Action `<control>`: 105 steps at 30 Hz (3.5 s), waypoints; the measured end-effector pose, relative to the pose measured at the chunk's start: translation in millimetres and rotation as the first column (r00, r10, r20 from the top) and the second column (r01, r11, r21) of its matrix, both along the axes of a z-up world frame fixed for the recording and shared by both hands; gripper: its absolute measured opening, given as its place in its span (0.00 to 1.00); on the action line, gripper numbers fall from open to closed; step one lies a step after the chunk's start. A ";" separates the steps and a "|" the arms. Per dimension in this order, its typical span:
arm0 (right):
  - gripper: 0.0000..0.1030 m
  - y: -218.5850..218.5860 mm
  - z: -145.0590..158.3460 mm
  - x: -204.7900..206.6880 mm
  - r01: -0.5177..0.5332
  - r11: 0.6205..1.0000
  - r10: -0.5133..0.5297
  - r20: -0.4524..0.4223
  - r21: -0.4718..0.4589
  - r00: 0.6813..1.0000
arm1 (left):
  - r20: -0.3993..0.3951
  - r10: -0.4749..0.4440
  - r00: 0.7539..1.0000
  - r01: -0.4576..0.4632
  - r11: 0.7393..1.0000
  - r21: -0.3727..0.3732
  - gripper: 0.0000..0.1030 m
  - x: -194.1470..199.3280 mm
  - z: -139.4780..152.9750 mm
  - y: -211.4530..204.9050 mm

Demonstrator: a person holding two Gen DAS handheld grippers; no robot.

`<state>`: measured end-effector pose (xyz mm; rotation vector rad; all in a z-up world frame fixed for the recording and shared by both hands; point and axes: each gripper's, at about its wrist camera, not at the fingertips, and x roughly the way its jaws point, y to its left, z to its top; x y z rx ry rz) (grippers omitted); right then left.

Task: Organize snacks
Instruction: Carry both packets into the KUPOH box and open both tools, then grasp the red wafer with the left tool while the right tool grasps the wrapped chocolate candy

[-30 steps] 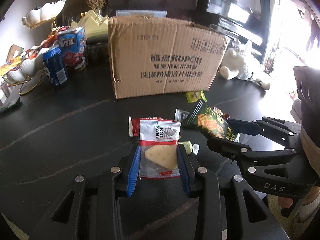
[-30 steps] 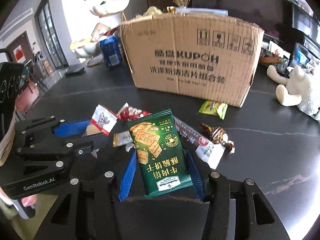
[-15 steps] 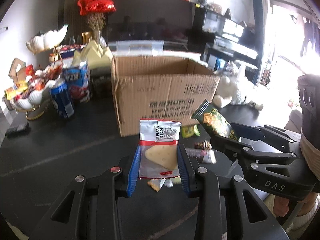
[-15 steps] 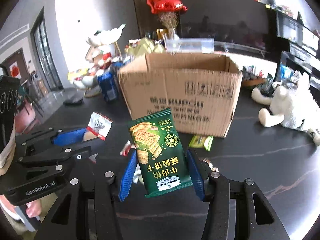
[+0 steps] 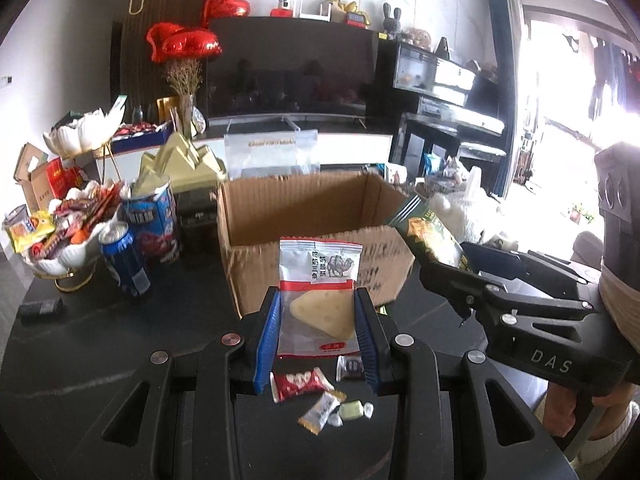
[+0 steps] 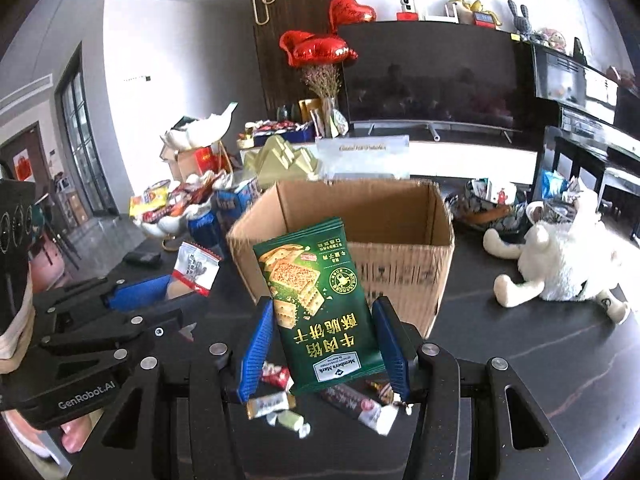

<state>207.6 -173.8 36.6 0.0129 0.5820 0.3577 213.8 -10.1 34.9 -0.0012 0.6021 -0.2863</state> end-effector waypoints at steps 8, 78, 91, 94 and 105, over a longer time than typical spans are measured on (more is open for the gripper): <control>0.50 3.1 23.2 18.7 0.007 1.000 -0.007 0.036 -0.016 0.999 | 0.030 0.007 1.000 -0.007 1.000 0.003 0.35 20.6 20.7 1.2; 0.69 -10.2 -18.4 9.5 0.181 0.982 -0.180 0.019 -0.044 0.983 | -0.002 0.070 0.998 -0.070 0.995 0.074 0.66 4.9 -24.1 11.0; 0.69 -30.7 -59.2 10.7 0.269 0.963 -0.271 -0.057 -0.029 0.961 | -0.119 0.019 0.993 -0.009 0.996 0.088 0.68 18.3 -75.7 -0.9; 0.69 -30.6 -73.7 17.8 0.264 0.963 -0.268 -0.102 -0.046 0.958 | -0.144 0.028 0.989 -0.015 0.996 0.093 0.68 25.1 -87.3 -1.8; 0.68 -31.6 -107.9 30.1 0.245 0.967 -0.255 -0.198 -0.073 0.947 | -0.258 0.021 0.966 -0.002 0.997 0.074 0.68 41.5 -124.5 -5.9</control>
